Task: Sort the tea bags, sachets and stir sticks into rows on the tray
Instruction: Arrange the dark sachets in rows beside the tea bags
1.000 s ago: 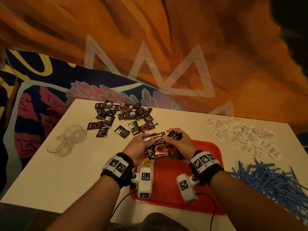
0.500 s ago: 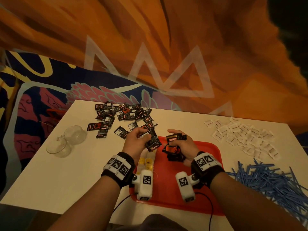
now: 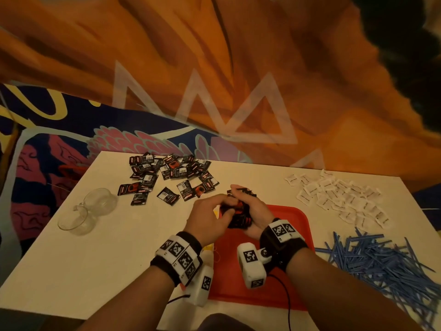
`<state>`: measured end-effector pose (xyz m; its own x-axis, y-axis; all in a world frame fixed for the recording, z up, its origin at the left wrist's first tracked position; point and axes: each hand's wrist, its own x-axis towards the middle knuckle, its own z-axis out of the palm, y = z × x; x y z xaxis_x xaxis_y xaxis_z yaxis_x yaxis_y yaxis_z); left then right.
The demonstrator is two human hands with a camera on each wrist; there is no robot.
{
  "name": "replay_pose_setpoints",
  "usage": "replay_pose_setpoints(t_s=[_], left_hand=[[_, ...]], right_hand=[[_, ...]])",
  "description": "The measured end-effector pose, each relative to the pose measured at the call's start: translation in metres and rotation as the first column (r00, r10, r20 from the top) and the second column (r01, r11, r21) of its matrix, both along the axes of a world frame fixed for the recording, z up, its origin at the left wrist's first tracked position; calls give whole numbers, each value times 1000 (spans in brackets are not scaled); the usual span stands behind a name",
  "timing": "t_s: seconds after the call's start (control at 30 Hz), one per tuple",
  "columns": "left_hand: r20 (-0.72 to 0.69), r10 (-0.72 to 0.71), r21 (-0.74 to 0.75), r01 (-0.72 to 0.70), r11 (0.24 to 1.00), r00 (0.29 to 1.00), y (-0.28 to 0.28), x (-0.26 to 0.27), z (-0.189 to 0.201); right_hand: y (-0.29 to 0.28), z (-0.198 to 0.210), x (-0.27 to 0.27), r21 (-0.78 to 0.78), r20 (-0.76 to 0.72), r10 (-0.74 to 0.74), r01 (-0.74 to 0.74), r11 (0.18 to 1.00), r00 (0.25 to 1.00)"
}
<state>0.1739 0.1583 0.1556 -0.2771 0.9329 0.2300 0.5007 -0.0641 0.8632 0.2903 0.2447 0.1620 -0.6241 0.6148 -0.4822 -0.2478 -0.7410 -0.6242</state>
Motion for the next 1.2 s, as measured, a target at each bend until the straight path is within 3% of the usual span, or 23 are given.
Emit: replay_pose_setpoints(t_s=[0.1, 0.17, 0.23, 0.3, 0.37, 0.43, 0.63, 0.7, 0.77, 0.83, 0.9, 0.97, 1.0, 1.03, 1.1, 1.2], left_hand=[[99, 5, 32, -8, 999, 995, -3, 4, -1], [231, 127, 30, -138, 990, 965, -1, 8, -4], [471, 278, -168, -224, 960, 838, 4, 8, -3], [732, 295, -353, -29, 935, 614, 6, 8, 1], [845, 269, -374, 150, 915, 462, 6, 7, 5], [895, 219, -326, 232, 916, 389, 6, 5, 7], [909, 178, -316, 347, 883, 376, 7, -4, 10], [897, 182, -332, 344, 878, 403, 7, -6, 14], [863, 191, -364, 314, 877, 468, 7, -10, 15], [812, 230, -417, 258, 871, 536, 9, -14, 14], [779, 265, -452, 216, 865, 569, 11, -15, 12], [765, 266, -461, 211, 862, 586, 14, -11, 11], [751, 254, -464, 212, 860, 610, 16, -8, 12], [736, 237, -464, 217, 859, 634, 18, -6, 12], [733, 194, -444, 242, 863, 652, 18, -2, 15], [776, 149, -382, 267, 885, 613, 12, -3, 21]], right_hand=[[2, -2, 5, 60, 41, 4, -6, 998, 999], [5, -2, 6, 95, 64, -37, 30, 995, 997], [8, -2, 6, 180, 82, -88, 72, 981, 993], [8, 1, 4, 305, 112, -118, 78, 949, 987], [4, 4, 0, 413, 129, -134, 70, 908, 983], [1, 6, -3, 501, 153, -122, 29, 865, 981], [3, 5, 1, 526, 167, 64, -144, 838, 984], [7, 0, 4, 563, 259, 111, -243, 790, 960], [14, -2, 10, 656, 443, 49, -360, 663, 895], [18, 6, 17, 736, 588, -103, -478, 480, 802], [15, 23, 17, 733, 681, -202, -656, 179, 704], [7, 39, 9, 547, 780, -269, -825, -145, 565], [2, 44, 4, 430, 816, -303, -867, -252, 493], [-1, 45, 0, 339, 839, -330, -890, -305, 433], [0, 45, -3, 258, 860, -357, -914, -312, 365], [7, 43, -2, 319, 852, -345, -913, -253, 393]])
